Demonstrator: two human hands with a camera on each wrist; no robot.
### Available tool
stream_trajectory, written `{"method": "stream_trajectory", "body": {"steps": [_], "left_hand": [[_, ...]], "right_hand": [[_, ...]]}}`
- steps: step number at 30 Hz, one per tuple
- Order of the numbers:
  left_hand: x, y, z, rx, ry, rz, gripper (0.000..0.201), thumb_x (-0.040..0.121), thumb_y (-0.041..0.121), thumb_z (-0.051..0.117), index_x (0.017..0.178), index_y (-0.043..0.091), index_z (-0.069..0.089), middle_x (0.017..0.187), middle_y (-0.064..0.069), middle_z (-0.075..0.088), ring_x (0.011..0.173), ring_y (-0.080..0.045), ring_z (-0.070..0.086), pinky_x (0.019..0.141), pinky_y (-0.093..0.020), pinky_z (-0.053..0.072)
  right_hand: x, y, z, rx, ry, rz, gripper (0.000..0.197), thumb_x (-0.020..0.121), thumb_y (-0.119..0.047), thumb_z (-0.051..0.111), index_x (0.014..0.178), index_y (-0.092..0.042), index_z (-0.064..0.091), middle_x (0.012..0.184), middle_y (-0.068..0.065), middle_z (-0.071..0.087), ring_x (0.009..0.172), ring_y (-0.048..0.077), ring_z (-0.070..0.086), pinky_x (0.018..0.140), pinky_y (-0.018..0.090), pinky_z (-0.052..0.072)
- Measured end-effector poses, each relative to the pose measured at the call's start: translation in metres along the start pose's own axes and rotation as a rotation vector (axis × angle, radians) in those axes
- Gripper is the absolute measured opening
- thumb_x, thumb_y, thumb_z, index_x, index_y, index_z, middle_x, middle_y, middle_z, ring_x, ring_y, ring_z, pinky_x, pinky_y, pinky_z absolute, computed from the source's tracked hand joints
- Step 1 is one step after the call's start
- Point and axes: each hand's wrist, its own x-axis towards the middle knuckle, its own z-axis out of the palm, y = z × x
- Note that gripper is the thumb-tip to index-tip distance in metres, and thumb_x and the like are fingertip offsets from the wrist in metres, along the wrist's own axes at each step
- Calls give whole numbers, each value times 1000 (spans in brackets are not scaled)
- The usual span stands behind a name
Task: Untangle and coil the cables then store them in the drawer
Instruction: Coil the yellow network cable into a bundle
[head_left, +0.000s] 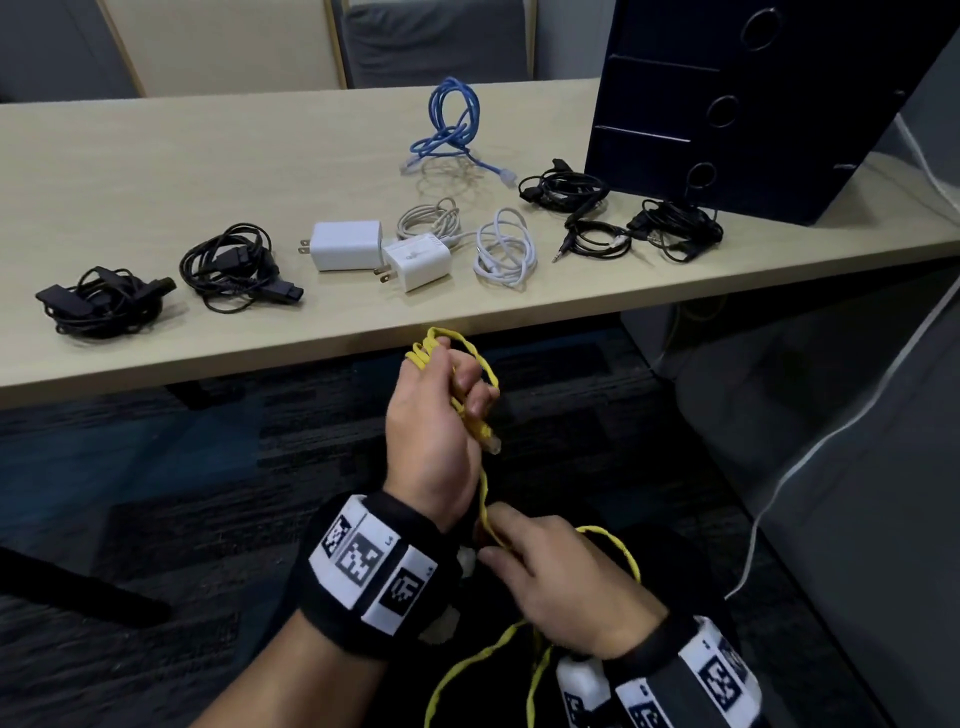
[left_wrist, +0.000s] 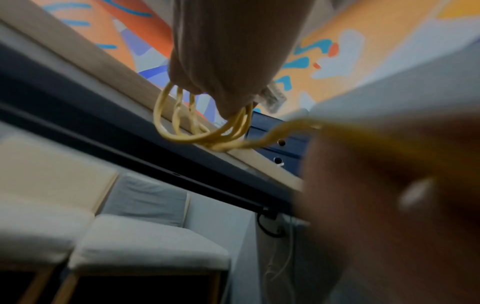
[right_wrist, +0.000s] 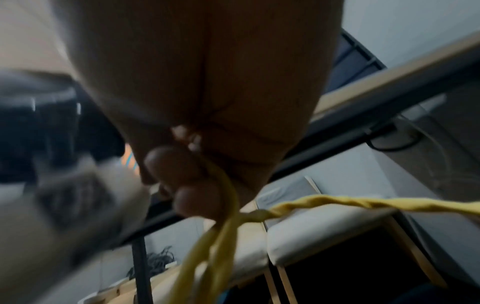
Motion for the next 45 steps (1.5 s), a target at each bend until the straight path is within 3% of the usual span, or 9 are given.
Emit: {"method": "stream_trajectory", "body": {"steps": [8,13,17,24,29,32,35,40,45], "left_hand": [[-10,-22,-22,553,-204,145,28,87,49,45,97,23,44,68,15,50,61,-7,45,62,-35,44],[-9,-16,-18,659,-321,217,25,92,35,43,100,11,41,85,-6,48,68,-12,43,65,-32,44],[-12,-13,-27,799,-506,153,24,92,34,44,102,12,44,85,1,50,71,-8,46,67,-28,42],[1,-7,-17,236,-250,-29,3,98,14,44,96,12,43,63,9,49,53,-10,42,61,-30,34],[-11,-15,-21,519,-370,26,12,102,12,43,90,8,43,69,1,56,53,-11,45,55,-18,38],[-10,-18,-21,468,-404,-13,7,101,8,41,107,5,42,89,0,67,58,-14,54,61,-19,45],[-9,-17,-19,415,-445,-86,17,101,5,37,118,3,41,77,1,64,50,-10,44,51,-16,38],[-17,-14,-26,558,-584,-220,36,99,32,41,107,-1,53,66,8,54,56,-5,45,53,-16,38],[-25,3,-25,549,-745,-383,48,96,47,23,79,8,48,50,8,40,42,-3,31,39,-10,27]], "right_hand": [[-16,-36,-44,-105,17,-135,30,98,-27,51,72,-22,36,64,-6,44,61,18,45,58,41,38],[-16,-40,-49,-115,86,-167,29,95,-33,50,70,-22,42,65,-10,46,62,11,47,59,40,42],[-16,-30,-63,-112,248,-141,28,92,-45,46,87,-22,61,77,-11,60,73,10,58,62,37,49],[-12,-30,-49,-170,93,-147,20,95,-34,56,82,-19,53,76,-7,46,73,10,48,65,33,43],[-7,-35,-48,-188,19,-212,22,95,-30,58,77,-18,53,74,-8,43,70,9,43,60,25,37],[-3,-34,-47,-180,49,-219,22,94,-31,57,76,-18,56,73,-9,44,68,7,43,59,25,38],[-2,-26,-49,-84,193,-201,19,90,-36,56,80,-22,64,77,-10,50,72,4,50,63,27,45],[-1,-15,-72,-21,498,-168,24,76,-30,80,75,-27,56,70,-17,56,63,2,53,58,14,39],[8,10,-79,134,474,-117,40,66,-35,86,73,-25,48,61,-10,49,55,3,42,52,18,35]]}}
